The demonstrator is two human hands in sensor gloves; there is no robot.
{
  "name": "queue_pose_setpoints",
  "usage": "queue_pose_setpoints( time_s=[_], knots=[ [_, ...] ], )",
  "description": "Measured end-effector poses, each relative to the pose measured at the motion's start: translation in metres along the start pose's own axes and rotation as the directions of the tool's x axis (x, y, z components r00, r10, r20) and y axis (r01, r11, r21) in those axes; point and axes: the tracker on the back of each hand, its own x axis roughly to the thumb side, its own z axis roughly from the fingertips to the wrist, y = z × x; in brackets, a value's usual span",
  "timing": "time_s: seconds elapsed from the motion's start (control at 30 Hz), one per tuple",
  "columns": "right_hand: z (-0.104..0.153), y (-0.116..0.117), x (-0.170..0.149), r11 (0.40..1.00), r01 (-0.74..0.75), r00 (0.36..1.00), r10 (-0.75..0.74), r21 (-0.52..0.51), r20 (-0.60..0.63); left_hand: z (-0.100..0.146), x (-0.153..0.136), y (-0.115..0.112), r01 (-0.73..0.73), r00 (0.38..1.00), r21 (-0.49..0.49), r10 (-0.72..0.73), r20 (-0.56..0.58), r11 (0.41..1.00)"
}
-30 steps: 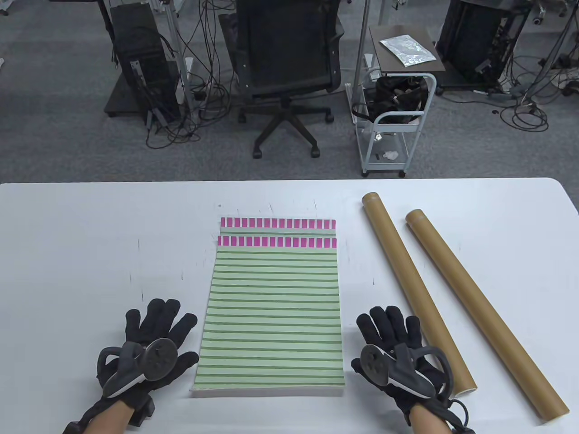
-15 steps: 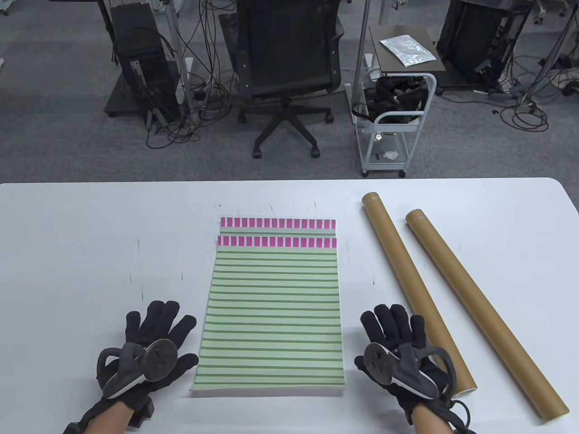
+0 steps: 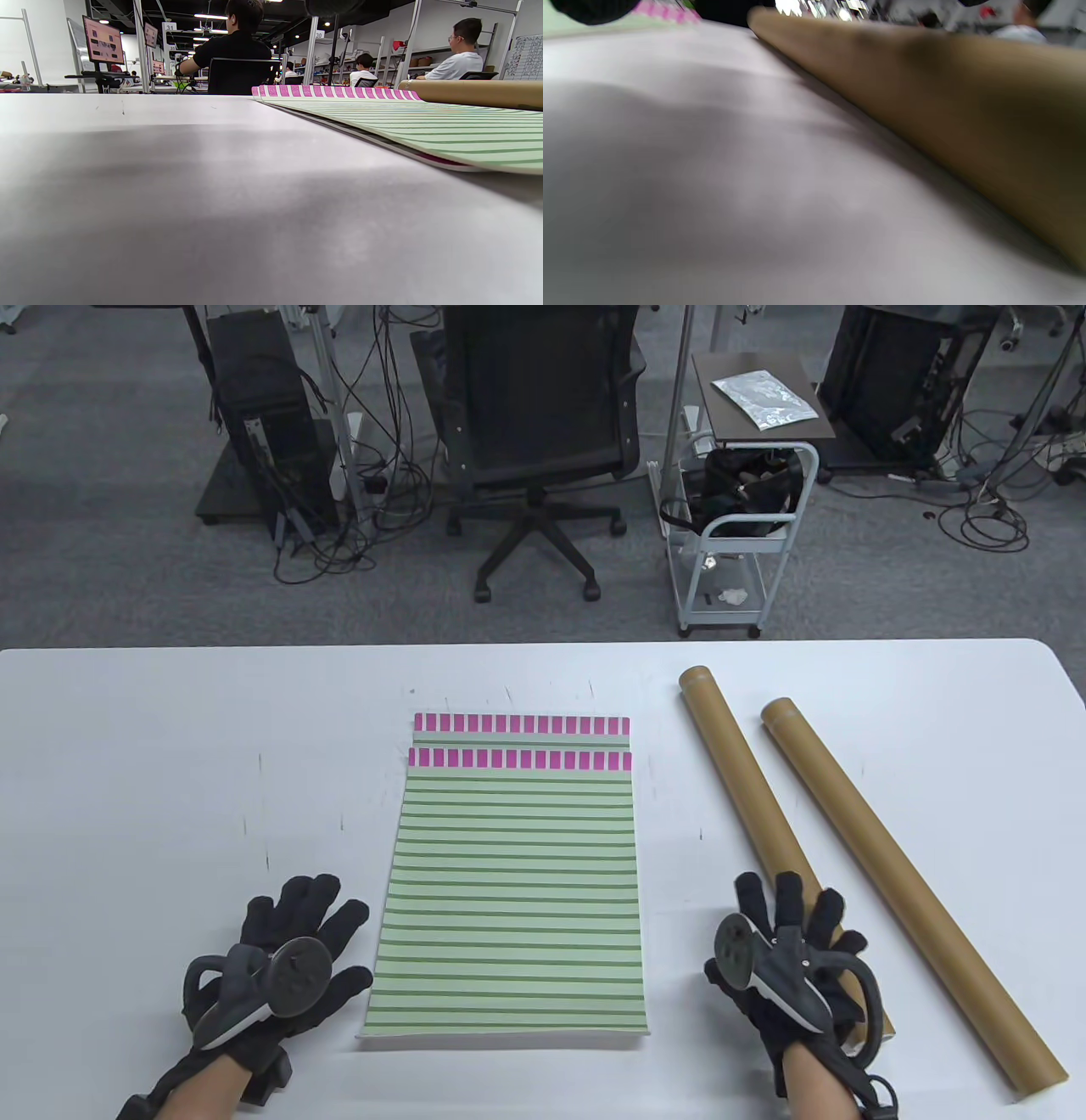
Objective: Roll up mouse pads and store in mailing tubes
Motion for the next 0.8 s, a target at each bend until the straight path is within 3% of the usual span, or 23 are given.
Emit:
queue_pose_setpoints(
  time_s=[0.1,0.27,0.33,0.8],
  knots=[
    [-0.007,0.007,-0.019,0.996,0.079,0.989,-0.075,0.028,-0.127,-0.002,0.002,-0.003,-0.003,1.0,-0.034,0.004,0.004,0.999],
    [-0.013,0.01,-0.024,0.997,0.058,0.978,-0.048,0.042,-0.202,-0.002,0.002,-0.004,0.008,1.0,-0.042,-0.007,0.009,0.999],
    [-0.014,0.013,-0.023,0.991,0.092,0.972,-0.069,0.092,-0.226,-0.002,0.001,-0.004,-0.001,1.0,-0.045,0.001,0.004,0.999],
    [-0.024,0.022,-0.034,0.997,0.074,0.952,-0.08,-0.03,-0.295,-0.003,0.001,-0.007,0.016,1.0,-0.06,-0.016,-0.003,0.998]
  ],
)
